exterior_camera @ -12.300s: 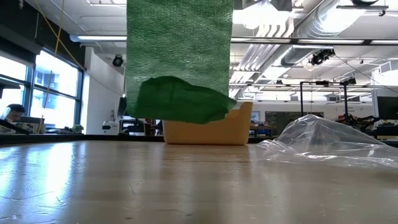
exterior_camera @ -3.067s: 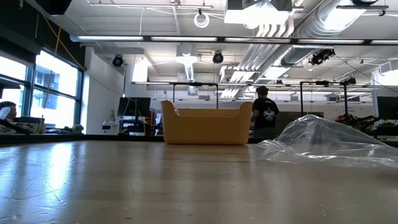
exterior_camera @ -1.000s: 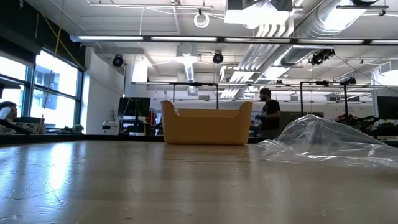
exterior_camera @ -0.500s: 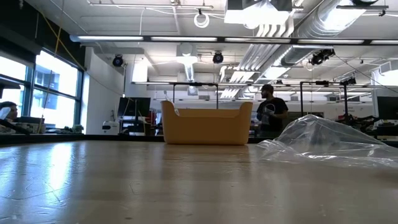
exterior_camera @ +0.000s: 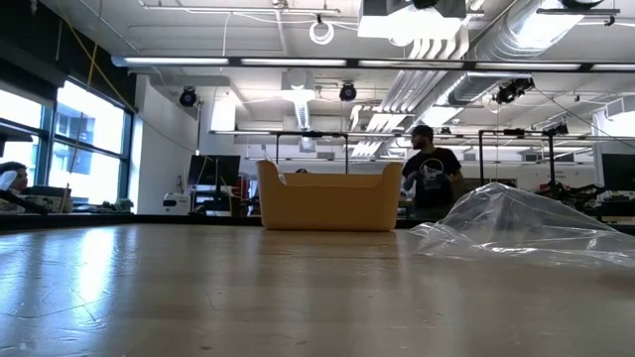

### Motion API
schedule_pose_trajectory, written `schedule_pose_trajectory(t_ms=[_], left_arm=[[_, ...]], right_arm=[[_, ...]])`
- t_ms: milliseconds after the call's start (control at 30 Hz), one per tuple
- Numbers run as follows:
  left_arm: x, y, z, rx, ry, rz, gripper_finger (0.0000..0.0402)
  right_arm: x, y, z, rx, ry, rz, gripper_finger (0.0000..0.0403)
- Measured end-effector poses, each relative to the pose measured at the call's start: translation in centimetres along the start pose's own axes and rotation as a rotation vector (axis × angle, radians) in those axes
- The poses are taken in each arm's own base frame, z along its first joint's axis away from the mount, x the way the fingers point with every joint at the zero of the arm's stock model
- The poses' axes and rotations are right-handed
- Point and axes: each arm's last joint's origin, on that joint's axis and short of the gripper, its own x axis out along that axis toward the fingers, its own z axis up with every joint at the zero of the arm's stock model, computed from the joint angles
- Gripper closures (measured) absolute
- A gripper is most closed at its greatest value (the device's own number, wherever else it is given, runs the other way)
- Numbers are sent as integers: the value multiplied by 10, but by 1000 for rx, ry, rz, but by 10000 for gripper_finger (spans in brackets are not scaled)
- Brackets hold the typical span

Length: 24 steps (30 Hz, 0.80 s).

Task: Roll bandage
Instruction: Roll the green bandage

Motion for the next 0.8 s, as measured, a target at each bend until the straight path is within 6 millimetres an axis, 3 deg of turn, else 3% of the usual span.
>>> schedule_pose_trajectory(t_ms=[400, 500, 667, 800], left_arm=[[0, 0, 0, -39, 3, -3, 394], [0, 0, 0, -39, 3, -6, 393], [0, 0, 0, -45, 1, -5, 393], [0, 0, 2, -100, -23, -28, 393]], right_arm=[[13, 4, -6, -120, -64, -36, 284], [12, 5, -6, -142, -75, -70, 309], [11, 8, -7, -204, -71, -68, 386], [9, 11, -8, -251, -79, -162, 393]])
